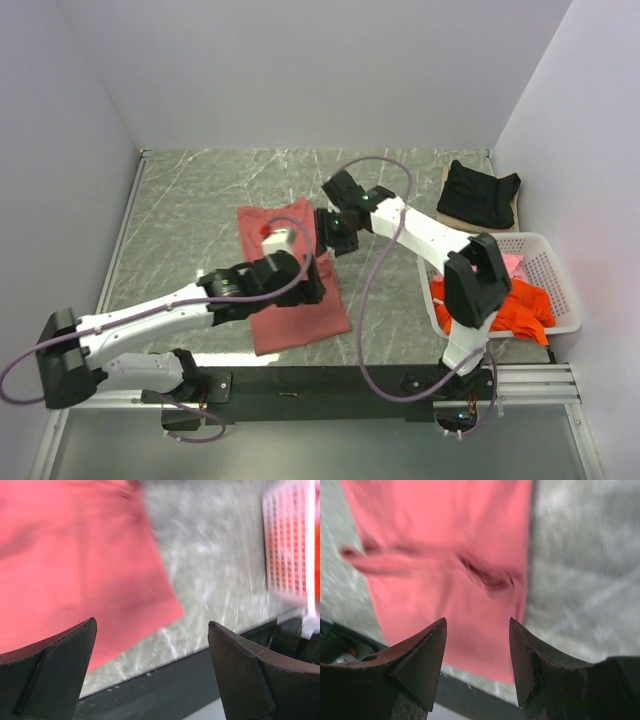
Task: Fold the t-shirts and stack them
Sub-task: Fold the tshirt
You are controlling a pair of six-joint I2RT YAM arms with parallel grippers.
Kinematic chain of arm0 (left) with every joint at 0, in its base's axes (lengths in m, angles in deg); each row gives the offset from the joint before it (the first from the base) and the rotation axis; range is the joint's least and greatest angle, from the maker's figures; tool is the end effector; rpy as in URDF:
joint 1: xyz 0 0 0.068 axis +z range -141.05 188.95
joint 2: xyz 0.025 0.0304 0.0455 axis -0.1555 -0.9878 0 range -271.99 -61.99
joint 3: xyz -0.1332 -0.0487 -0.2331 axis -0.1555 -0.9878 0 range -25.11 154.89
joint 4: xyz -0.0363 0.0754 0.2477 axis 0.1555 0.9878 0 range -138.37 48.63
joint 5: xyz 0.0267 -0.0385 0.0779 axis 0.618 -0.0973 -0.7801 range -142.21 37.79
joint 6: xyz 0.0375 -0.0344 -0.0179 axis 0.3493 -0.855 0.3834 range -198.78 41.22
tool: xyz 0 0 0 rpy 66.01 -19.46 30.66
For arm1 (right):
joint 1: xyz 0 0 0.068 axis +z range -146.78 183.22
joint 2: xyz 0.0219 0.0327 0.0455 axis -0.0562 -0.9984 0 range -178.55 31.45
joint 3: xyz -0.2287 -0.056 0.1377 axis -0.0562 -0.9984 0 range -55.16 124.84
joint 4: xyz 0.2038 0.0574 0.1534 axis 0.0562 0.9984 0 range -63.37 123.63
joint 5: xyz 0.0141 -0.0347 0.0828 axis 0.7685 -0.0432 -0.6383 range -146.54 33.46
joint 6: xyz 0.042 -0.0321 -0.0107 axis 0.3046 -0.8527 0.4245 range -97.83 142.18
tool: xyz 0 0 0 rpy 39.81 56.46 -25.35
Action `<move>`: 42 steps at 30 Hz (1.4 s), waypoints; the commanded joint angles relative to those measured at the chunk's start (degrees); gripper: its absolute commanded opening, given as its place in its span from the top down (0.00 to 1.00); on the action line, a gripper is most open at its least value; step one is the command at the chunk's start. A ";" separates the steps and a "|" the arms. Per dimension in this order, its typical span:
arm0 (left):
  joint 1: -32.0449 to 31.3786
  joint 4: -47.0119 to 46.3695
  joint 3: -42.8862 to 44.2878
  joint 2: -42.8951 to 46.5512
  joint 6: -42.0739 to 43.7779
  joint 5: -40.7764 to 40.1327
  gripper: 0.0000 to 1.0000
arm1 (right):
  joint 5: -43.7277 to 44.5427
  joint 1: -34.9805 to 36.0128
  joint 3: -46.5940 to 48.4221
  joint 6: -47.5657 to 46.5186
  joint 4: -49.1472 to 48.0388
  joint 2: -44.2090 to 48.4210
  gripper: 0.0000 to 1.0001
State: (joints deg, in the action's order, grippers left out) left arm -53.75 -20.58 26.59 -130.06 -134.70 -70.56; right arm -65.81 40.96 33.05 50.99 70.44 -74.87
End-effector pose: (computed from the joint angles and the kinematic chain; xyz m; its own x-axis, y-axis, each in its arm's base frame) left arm 0.1251 -0.2176 0.2719 -0.7919 -0.1799 -0.5836 0.1499 0.8691 -0.4713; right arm 0.3104 0.2476 0.2514 -0.9314 -0.1194 -0.3438 -0.2455 0.9035 0.3514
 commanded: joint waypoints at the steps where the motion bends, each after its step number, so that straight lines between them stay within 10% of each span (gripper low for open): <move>1: 4.94 5.43 -5.53 5.21 -3.22 2.51 0.01 | 0.66 1.02 -8.47 1.06 -1.88 6.64 0.40; 10: 13.39 8.42 -19.70 13.83 -10.43 12.37 0.02 | -1.36 5.76 -25.18 6.50 -4.70 15.79 0.40; 42: 13.48 19.14 -26.03 26.94 -17.11 15.36 0.05 | -6.10 9.90 -39.77 11.26 -11.91 9.55 0.64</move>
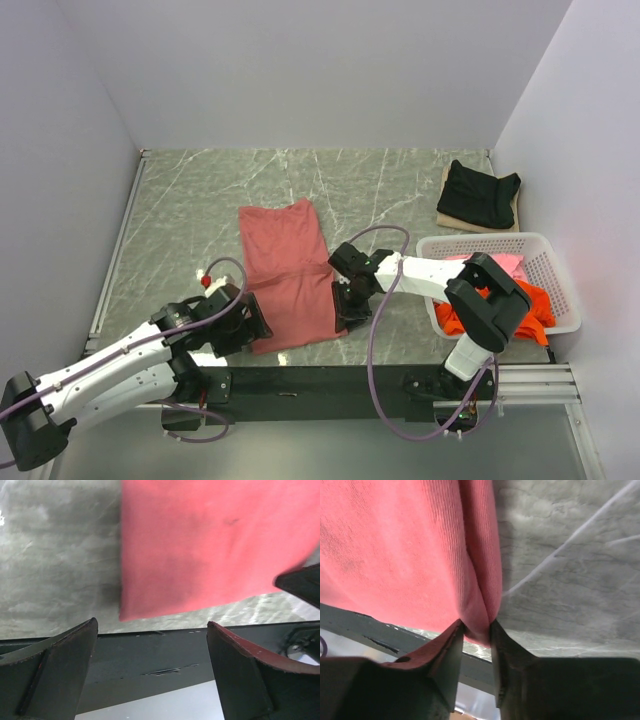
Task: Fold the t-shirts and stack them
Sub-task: Fold the tshirt
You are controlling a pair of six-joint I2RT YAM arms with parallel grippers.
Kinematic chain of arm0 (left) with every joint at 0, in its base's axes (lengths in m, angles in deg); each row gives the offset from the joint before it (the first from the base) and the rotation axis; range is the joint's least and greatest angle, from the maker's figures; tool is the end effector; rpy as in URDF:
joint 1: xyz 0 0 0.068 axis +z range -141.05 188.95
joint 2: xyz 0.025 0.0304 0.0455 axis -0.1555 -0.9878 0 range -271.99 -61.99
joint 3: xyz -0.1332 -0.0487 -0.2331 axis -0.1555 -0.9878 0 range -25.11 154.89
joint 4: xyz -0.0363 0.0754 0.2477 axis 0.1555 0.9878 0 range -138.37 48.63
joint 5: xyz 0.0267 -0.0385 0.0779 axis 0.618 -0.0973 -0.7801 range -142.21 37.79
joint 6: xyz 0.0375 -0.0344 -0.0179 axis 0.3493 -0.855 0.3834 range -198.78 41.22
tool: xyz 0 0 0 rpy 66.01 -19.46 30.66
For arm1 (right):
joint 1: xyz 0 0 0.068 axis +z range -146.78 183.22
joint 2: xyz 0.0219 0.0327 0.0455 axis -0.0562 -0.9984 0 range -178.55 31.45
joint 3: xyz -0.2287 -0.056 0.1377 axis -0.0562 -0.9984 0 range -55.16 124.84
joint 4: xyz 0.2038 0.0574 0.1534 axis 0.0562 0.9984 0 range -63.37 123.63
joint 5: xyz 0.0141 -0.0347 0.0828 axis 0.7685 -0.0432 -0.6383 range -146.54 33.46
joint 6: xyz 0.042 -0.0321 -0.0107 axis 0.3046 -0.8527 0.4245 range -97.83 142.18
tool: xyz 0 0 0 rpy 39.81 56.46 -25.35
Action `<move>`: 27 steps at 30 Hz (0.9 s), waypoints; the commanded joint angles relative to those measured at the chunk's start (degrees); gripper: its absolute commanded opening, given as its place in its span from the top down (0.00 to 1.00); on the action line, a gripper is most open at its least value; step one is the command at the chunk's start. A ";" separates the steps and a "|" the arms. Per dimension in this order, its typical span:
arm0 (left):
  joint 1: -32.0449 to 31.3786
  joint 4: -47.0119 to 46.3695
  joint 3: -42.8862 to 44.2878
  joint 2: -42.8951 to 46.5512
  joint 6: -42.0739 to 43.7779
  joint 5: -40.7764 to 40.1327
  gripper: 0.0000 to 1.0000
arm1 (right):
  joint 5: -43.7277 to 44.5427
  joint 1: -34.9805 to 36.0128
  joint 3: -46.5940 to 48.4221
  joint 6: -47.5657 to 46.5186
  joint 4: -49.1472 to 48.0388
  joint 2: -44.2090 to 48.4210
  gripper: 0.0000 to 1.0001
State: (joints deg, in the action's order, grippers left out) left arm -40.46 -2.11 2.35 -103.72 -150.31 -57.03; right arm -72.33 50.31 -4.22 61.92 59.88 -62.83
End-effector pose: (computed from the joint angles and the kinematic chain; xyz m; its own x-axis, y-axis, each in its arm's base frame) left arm 0.0863 -0.0960 0.1918 -0.8717 -0.4353 -0.2252 -0.3061 0.8424 -0.4435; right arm 0.1863 0.2148 0.1469 -0.9873 -0.1584 -0.0089 -0.1514 0.9238 0.3517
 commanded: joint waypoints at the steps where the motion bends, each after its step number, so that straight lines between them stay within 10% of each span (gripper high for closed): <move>1: 0.19 0.59 -2.32 0.34 -1.77 2.35 0.05 | 0.50 0.55 -2.60 0.33 -1.35 -2.40 0.66; 27: 0.10 -3.46 -3.73 -10.21 -1.51 0.69 0.59 | -0.20 1.16 -3.48 0.51 -2.41 -1.96 0.72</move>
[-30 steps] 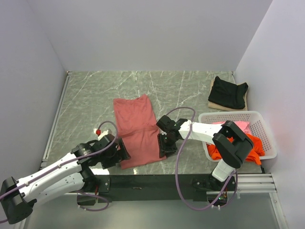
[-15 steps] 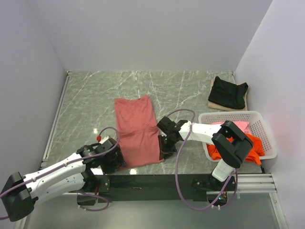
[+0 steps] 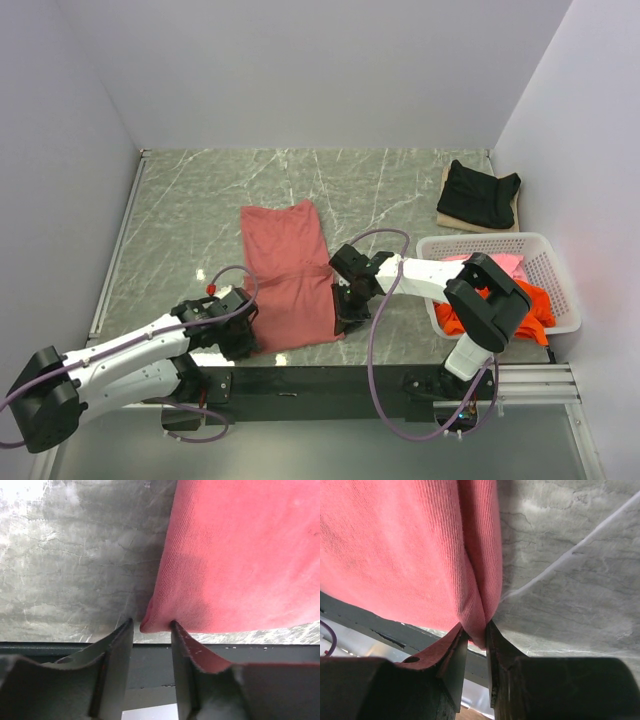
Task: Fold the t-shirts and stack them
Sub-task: Fold the tshirt
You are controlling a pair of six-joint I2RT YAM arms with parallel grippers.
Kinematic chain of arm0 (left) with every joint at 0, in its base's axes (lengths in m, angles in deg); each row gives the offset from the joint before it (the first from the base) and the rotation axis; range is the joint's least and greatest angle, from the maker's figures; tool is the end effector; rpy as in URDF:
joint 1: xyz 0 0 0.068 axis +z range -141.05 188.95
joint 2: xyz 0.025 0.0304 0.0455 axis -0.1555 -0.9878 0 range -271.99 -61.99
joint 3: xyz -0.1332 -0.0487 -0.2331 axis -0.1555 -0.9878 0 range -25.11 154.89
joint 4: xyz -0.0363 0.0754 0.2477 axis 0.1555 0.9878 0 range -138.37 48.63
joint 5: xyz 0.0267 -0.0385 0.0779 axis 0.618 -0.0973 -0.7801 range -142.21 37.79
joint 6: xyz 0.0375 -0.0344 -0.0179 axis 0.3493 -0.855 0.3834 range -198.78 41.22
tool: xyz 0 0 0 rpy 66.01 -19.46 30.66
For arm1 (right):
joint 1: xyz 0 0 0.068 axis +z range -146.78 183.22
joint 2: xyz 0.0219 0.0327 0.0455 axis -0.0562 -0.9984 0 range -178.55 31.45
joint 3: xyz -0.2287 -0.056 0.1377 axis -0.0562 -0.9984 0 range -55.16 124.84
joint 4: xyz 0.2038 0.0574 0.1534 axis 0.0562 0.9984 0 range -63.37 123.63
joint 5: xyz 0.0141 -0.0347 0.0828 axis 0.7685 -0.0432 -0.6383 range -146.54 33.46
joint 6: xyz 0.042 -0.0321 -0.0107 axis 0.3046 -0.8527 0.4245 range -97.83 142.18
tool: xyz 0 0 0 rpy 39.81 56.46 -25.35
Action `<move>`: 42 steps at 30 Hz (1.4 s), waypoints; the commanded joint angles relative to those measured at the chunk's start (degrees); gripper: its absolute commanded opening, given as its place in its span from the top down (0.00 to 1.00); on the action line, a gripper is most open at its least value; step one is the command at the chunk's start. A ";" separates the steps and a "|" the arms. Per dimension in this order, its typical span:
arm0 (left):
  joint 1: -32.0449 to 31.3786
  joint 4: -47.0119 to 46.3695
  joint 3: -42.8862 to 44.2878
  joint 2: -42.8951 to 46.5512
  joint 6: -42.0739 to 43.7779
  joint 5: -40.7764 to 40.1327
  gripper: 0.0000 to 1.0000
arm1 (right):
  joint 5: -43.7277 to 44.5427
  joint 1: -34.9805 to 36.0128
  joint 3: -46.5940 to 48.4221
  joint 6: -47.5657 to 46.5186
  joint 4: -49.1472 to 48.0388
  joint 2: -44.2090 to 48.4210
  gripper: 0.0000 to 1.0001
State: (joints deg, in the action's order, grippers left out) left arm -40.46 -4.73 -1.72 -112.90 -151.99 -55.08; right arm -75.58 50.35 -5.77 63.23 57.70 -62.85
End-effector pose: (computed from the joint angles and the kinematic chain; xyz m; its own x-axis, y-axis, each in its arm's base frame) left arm 0.0886 -0.1005 0.1548 -0.8939 -0.4263 -0.1386 -0.3735 0.8793 -0.2955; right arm 0.1831 0.2144 0.1417 -0.9881 -0.1518 0.0254 -0.1294 0.9083 0.3977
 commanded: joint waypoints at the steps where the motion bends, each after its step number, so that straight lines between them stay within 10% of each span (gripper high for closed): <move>1: 0.10 -0.83 0.33 -1.20 0.26 -1.17 0.61 | 3.05 1.03 -1.92 -0.80 -0.13 -2.29 0.73; 17: 0.01 -3.65 -0.72 -2.52 1.58 0.24 1.00 | 2.26 1.03 -0.43 -2.56 1.27 -3.61 0.85; 20: -0.07 -3.74 -0.29 -1.56 2.10 1.20 1.00 | 2.61 1.20 0.27 -4.23 4.08 -2.65 1.00; 42: -4.55 11.21 15.80 11.10 -4.56 26.59 0.99 | -6.17 10.95 4.75 -3.97 34.49 22.32 1.00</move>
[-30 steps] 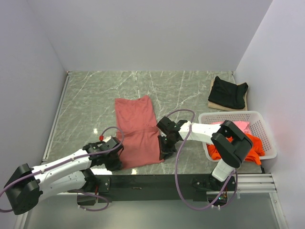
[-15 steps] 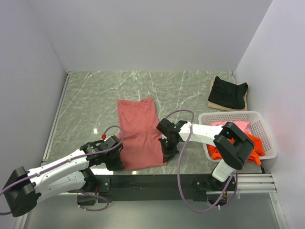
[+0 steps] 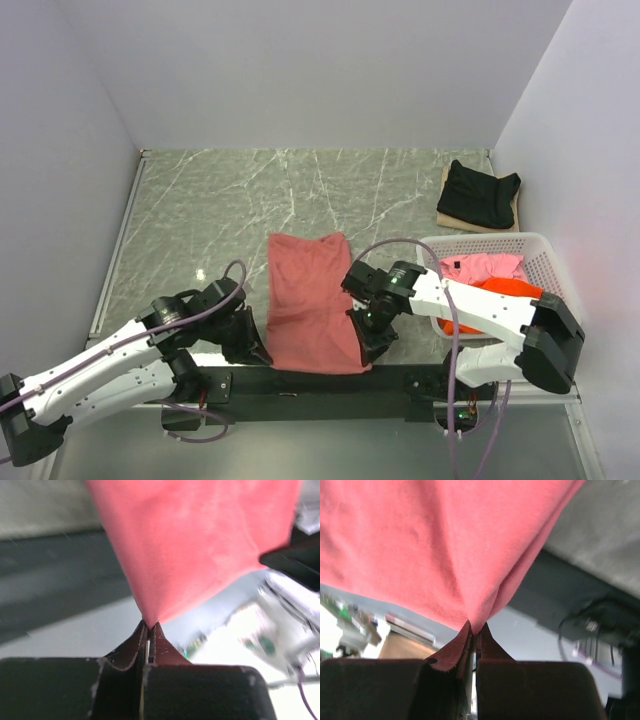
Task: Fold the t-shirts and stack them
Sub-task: Fold the tshirt
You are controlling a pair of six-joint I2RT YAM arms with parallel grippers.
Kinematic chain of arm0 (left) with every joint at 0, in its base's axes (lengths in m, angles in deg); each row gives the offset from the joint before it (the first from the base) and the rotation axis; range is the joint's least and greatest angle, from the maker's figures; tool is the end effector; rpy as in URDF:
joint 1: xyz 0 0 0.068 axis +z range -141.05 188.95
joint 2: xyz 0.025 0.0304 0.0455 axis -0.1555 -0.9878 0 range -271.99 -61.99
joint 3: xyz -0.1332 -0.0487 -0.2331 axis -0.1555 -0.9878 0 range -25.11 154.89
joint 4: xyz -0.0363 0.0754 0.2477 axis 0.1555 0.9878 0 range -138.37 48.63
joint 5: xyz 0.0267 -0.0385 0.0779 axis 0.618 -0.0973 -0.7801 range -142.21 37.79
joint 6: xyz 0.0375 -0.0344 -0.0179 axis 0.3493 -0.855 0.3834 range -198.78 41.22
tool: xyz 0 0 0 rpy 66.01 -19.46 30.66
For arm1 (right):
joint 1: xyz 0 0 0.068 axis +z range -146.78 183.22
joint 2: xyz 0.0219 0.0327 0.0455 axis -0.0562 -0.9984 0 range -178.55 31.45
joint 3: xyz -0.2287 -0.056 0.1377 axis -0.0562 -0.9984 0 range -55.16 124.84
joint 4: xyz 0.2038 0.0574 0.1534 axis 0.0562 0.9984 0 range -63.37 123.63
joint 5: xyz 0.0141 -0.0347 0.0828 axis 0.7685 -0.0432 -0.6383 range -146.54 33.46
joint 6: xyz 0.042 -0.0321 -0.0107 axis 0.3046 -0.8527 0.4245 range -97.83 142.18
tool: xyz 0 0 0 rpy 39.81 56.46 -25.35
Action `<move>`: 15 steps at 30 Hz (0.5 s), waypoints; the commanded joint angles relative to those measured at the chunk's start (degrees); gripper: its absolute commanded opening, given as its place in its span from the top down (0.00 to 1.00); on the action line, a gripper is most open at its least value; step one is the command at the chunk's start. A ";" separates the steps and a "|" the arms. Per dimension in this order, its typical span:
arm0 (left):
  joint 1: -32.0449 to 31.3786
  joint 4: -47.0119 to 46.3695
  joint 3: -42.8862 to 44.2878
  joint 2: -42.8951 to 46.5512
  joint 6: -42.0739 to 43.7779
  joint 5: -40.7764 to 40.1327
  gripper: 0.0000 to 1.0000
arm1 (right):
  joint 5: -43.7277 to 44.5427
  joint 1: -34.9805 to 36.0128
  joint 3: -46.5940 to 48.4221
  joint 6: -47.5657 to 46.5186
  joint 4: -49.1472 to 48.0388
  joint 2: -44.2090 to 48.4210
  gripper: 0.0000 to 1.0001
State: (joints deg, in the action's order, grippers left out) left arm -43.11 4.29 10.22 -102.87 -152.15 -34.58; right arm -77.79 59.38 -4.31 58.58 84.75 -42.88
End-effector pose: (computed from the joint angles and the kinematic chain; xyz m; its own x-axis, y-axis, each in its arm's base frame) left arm 0.0696 -0.1067 0.2306 -0.9637 -0.2491 0.0960 -0.2576 0.7739 -0.5785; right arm 0.1078 0.1841 0.2190 -0.9203 -0.3794 0.0954 -0.3197 0.8700 0.3752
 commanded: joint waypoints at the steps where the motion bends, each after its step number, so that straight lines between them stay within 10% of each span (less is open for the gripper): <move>1: -2.70 2.35 4.74 0.89 -5.12 7.67 0.99 | -5.45 2.63 3.99 0.77 9.79 3.21 1.00; 15: -19.67 0.16 17.49 -2.09 -20.50 4.19 0.99 | -14.53 10.90 10.58 8.15 19.57 10.08 1.00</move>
State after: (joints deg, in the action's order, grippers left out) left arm -61.79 6.35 23.33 -104.79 -167.07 -26.78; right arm -90.71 70.07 3.17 63.39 101.47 -34.31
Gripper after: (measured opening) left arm 0.022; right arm 0.021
